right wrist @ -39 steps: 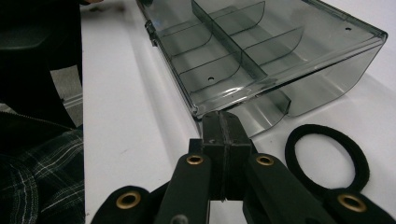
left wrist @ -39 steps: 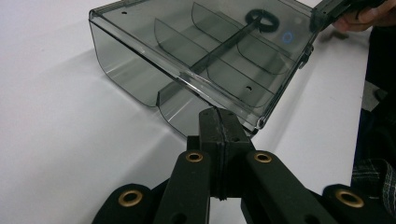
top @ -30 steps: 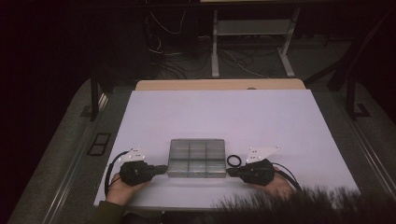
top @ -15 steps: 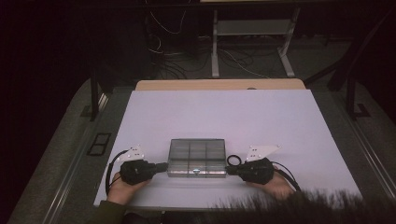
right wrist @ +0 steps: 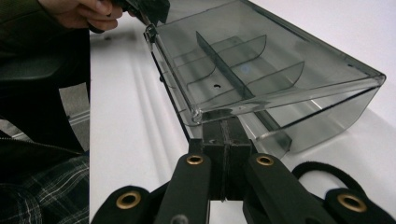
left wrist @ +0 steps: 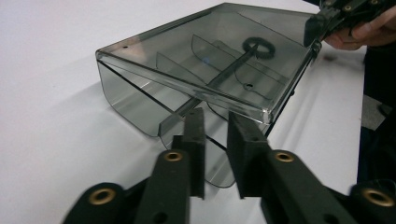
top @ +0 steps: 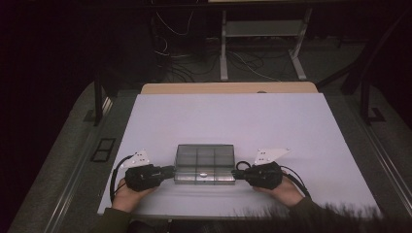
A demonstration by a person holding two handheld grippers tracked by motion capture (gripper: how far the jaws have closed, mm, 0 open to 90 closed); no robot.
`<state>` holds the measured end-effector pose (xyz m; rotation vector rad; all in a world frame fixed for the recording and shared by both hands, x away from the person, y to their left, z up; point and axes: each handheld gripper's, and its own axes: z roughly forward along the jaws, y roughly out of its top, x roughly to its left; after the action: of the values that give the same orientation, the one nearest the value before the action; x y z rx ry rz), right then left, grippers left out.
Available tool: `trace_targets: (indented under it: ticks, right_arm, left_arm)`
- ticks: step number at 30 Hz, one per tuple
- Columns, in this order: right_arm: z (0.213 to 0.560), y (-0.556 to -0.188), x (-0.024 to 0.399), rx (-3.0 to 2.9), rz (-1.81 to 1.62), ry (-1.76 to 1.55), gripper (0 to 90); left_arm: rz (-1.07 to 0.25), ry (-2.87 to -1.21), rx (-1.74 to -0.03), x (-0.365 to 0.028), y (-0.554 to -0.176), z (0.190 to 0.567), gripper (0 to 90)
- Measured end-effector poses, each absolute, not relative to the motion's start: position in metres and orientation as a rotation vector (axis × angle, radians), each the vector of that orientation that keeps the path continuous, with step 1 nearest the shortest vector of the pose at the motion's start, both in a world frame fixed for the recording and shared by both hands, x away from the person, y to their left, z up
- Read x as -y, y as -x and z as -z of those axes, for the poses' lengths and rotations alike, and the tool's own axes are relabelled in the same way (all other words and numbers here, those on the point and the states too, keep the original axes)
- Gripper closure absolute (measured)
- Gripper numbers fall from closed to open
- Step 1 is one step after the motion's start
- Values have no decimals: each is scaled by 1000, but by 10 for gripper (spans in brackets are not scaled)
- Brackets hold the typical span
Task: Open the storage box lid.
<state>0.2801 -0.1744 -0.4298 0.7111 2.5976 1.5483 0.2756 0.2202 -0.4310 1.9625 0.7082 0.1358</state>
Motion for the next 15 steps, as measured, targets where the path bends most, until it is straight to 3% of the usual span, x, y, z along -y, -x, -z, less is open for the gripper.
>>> trace_targets:
  ticks: [15]
  right_arm:
    - [423,-288,169,-2573,-1599,-713,887]
  left_arm:
    - [-165,-1929,-732,-223,-276,430,433]
